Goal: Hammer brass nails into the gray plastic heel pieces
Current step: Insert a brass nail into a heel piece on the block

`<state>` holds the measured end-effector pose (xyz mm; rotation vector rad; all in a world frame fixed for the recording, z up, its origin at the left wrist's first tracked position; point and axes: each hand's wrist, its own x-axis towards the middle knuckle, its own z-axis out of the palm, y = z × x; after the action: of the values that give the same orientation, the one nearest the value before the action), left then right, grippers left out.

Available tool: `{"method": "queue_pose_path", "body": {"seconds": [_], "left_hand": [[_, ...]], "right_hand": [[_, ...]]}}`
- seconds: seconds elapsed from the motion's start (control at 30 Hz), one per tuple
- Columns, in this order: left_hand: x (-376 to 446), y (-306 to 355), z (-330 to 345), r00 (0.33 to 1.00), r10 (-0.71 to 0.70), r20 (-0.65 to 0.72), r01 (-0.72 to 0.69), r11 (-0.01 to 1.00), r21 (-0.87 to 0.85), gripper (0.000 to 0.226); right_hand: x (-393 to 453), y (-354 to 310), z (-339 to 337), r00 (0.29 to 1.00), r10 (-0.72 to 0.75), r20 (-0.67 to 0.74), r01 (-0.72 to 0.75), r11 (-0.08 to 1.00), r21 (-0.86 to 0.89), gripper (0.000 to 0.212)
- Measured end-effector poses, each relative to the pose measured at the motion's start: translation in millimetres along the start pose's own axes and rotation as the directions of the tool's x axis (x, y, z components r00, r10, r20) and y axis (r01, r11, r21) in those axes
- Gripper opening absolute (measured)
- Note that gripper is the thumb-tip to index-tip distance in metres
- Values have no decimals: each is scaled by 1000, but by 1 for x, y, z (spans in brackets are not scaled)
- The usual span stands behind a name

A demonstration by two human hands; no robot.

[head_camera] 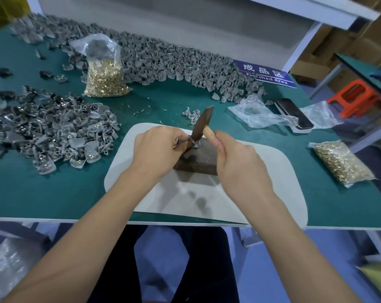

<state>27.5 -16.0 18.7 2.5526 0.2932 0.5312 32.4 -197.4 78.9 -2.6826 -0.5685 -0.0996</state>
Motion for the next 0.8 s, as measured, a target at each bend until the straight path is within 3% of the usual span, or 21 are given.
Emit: {"method": "queue_pose_path", "body": {"seconds": [0.4,0.5,0.6,0.7,0.8], "left_hand": [[0,3,1,1000,11,9,-11,1000,5,13],[0,1,-1,1000,-5,11,5,1000,9,14],[-1,-1,-1,1000,5,3,-5,1000,6,12],[-2,1,0,1000,0,-7,0,1000,5,12],[-2,0,1,1000,9,-7,-9,1000,23,14]], "right_hand": [[-7,8,10,991,-8,-136,21,996,91,37],[-8,8,13,997,-2,-81,3,1000,14,37],[-7,5,11,993,-19,-116,20,1000,10,35],[-4,4,9,999,10,-34,-11,999,-33,35],[-4,3,5,995,-10,-100,9,1000,-10,38]]}}
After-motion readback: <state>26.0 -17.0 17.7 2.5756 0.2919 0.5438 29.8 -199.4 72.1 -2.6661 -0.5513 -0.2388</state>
